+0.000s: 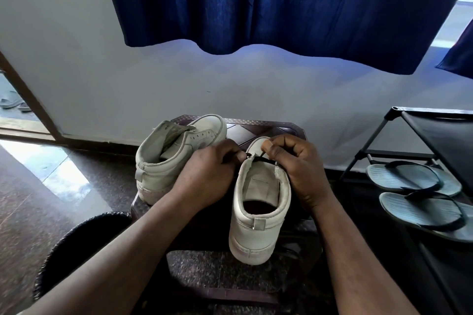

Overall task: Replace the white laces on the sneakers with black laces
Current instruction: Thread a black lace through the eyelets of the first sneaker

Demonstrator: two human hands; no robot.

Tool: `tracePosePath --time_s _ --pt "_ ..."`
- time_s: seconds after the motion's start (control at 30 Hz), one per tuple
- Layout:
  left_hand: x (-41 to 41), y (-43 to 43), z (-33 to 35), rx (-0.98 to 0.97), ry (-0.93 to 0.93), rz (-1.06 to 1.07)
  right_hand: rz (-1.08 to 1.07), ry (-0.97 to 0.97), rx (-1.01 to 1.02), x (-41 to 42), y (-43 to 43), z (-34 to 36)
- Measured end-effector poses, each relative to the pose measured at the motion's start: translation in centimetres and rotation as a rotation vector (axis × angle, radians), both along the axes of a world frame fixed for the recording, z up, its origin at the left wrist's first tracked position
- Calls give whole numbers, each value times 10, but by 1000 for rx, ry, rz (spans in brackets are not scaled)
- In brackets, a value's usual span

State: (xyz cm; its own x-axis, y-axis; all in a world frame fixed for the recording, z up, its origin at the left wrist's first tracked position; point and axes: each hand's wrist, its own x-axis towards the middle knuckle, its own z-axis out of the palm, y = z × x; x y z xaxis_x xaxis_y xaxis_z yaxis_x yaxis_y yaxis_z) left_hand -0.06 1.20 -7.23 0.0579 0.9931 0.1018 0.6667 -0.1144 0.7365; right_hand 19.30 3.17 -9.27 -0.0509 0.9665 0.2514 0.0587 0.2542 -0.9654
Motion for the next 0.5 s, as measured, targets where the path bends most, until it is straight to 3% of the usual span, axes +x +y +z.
tracePosePath --time_s 0.2,0.33,0.5 --pt "6 0 -4 30 -182 -10 -10 7 -3 -2 -2 2" --pt "4 3 -6 112 -15 -55 -4 2 9 -1 -2 1" --pt "4 4 -9 93 68 4 -12 -37 13 -2 0 -1"
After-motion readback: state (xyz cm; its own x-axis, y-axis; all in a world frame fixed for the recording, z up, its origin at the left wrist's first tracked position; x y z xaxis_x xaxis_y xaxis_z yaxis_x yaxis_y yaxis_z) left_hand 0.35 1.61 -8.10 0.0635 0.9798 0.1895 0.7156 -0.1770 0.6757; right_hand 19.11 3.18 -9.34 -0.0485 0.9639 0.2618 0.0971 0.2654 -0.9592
